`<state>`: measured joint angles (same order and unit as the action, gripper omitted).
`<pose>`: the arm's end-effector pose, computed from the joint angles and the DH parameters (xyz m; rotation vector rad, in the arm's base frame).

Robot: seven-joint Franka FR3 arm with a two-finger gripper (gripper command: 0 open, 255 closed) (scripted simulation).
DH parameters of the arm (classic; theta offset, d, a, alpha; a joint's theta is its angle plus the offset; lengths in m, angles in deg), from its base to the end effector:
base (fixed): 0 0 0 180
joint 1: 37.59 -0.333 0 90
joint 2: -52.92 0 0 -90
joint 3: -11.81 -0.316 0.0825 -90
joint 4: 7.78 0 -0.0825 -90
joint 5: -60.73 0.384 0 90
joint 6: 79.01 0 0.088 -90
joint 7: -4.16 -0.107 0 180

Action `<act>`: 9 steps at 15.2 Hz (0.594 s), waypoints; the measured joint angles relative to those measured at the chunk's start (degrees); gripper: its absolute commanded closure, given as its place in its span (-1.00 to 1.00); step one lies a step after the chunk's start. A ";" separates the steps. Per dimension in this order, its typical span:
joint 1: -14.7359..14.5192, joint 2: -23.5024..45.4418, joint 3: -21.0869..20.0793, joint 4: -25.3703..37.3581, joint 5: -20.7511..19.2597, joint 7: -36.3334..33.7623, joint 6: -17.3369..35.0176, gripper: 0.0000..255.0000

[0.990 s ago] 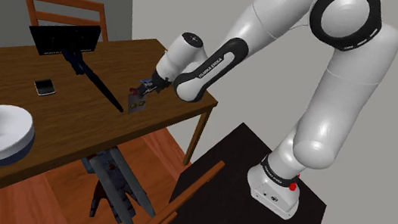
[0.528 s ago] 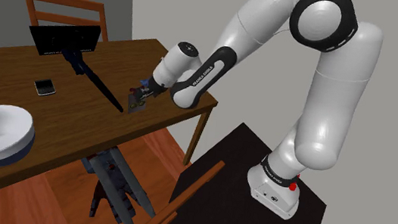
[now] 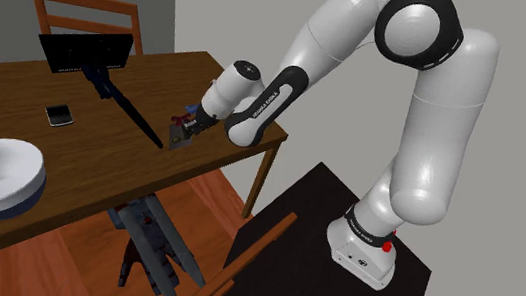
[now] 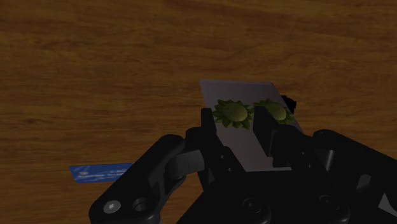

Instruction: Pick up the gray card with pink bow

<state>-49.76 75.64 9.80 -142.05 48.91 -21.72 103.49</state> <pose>0.5266 0.1528 0.2124 -2.9450 0.0027 -0.6377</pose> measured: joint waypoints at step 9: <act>1.35 -2.32 -1.50 -0.36 0.32 0.43 -2.04 1.00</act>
<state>-48.41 73.32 8.31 -142.41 49.22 -21.29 101.45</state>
